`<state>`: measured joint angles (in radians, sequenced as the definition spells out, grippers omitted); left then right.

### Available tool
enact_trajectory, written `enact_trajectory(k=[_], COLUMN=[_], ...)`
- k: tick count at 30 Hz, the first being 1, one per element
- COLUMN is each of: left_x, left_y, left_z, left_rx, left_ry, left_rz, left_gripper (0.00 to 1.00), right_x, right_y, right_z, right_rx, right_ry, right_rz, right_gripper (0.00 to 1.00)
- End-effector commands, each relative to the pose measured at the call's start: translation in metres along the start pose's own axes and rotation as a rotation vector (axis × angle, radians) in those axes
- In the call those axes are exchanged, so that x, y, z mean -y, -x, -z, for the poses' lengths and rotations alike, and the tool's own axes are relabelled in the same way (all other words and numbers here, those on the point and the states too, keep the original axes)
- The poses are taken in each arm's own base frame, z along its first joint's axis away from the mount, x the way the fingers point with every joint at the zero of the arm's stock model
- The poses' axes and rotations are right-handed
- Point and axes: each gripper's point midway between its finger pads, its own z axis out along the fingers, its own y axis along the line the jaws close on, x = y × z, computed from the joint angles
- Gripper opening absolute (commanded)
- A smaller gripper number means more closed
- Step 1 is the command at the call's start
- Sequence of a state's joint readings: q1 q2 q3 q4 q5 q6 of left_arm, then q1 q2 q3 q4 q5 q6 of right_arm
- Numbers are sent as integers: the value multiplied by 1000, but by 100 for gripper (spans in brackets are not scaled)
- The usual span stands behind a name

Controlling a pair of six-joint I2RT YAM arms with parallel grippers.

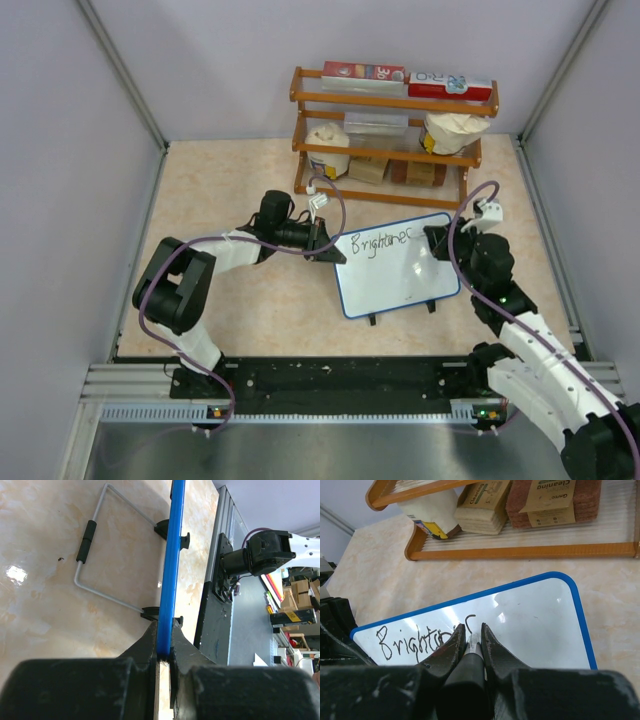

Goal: Write a sentence on the whiteboard
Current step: Write with the whiteboard marker on the whiteboard.

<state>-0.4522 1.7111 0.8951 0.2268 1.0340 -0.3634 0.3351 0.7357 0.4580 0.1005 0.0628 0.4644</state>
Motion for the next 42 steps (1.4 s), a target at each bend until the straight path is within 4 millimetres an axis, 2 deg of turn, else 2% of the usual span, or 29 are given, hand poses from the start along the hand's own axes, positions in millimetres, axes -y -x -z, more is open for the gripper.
enact_trajectory(k=[1,15,20,29,37,42], left_x=[-36,-36,-36,-36,-35,-35], left_y=[-18,-18,-18,-17,-18,-18], left_z=[-5,-6,-6,-5,-5,-6], left_rx=[-30,-31,-31,-29,-30,-31], left_ry=[132,131,131,135,132,129], left_rz=[-41,-42,-43,-43,-45,-42], left_gripper=[0,0,0,0,0,0], right_x=[11,2,-4,-27,-8,-6], right_y=[0,-9,-7,31,50,61], right_z=[3,5,2,20,14,8], right_rx=[3,-22,-10,86,138,153], right_ry=[-40,22,46,125,-1,-22], right_rz=[18,12,-17,5,41,35], right_gripper=[0,0,0,0,0,0])
